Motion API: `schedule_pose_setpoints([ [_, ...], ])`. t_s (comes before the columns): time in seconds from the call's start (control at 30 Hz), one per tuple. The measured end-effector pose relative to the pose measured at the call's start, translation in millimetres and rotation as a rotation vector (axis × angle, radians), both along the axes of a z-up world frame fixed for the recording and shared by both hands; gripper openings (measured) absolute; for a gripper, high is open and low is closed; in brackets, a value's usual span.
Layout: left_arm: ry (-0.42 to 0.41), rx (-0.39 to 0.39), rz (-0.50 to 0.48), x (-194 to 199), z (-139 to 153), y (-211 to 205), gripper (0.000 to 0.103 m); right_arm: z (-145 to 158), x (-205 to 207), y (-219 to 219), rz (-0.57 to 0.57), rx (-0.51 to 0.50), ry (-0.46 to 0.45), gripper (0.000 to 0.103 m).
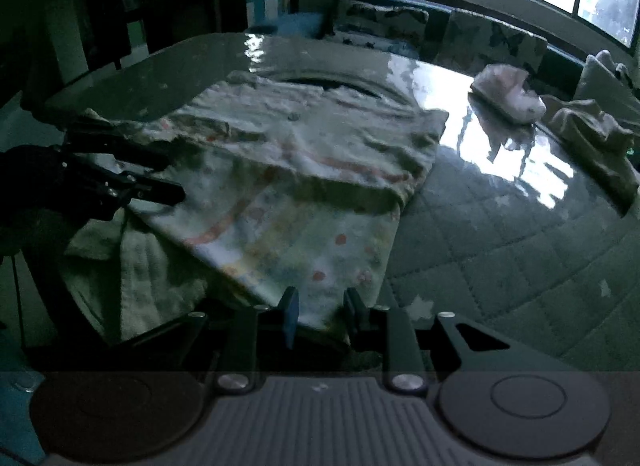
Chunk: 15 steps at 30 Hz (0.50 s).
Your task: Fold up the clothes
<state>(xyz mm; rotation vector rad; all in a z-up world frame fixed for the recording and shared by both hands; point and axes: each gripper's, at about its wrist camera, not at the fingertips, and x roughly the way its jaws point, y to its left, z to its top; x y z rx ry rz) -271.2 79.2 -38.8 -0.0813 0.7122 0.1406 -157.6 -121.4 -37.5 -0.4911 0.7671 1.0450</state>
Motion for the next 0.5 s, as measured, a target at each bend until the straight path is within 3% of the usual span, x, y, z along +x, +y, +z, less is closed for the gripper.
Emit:
schedule_pose_setpoints([
  [0.23,0.014,0.002,0.023,-12.7,-8.1,-0.1,0.053,-8.6,-4.2,11.1,0.035,-0.015,0.010,0.026],
  [0.5,-0.003,-0.021,0.106,-33.4,-0.2,17.5,0.058,9.6,-15.6,38.6,0.114,0.026,-0.003,0.029],
])
